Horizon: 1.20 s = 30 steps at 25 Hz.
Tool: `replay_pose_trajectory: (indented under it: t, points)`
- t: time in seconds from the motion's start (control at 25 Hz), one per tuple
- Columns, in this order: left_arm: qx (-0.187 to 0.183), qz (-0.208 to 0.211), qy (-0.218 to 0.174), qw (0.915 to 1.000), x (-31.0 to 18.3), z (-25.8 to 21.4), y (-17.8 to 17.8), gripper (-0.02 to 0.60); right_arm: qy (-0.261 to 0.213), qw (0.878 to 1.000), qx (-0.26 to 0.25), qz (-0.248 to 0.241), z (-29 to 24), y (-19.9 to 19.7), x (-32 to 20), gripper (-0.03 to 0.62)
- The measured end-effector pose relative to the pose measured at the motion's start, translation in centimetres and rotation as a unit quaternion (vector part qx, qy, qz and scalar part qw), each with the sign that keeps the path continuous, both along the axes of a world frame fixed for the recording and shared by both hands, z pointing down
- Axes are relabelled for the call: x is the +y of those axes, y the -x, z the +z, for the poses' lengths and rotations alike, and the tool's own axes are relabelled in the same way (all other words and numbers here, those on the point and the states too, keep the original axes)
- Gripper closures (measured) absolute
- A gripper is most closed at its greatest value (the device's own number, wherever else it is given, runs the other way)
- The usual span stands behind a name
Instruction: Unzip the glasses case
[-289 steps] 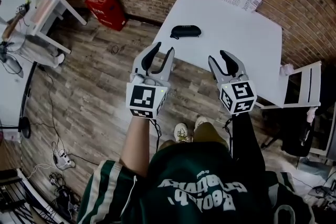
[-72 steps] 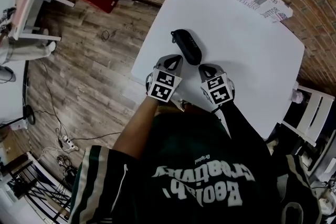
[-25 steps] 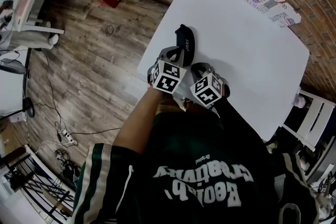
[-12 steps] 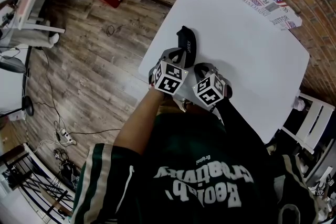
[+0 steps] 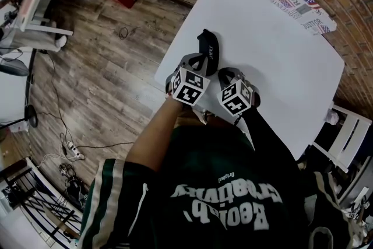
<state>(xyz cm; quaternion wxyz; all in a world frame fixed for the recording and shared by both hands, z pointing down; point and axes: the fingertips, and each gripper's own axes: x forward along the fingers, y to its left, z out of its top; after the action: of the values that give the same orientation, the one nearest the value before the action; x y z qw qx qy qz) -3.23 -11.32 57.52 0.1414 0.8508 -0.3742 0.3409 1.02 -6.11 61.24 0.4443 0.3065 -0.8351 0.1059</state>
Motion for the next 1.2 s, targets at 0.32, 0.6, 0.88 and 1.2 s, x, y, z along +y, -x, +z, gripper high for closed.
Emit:
replay_pose_trajectory:
  t: [0.32,0.6,0.88,1.2]
  points:
    - [-0.003,0.005,-0.002,1.0000,0.00,-0.20,-0.26,0.575,-0.011,1.000,0.016,-0.007,-0.30,-0.50,-0.50,0.579]
    - [-0.009,0.013,-0.001,0.9999,-0.02,-0.10,-0.39,0.575,-0.053,0.993,0.048,-0.099,-0.49,-0.47,-0.73,0.580]
    - [-0.010,0.013,0.001,0.9999,-0.02,-0.12,-0.52,0.575,-0.075,0.981,0.075,-0.163,-0.55,-0.37,-0.72,0.579]
    - [-0.012,0.013,0.001,0.9998,-0.34,0.30,-0.79,0.577,-0.081,0.980,0.072,-0.169,-0.22,-0.24,-1.01,0.580]
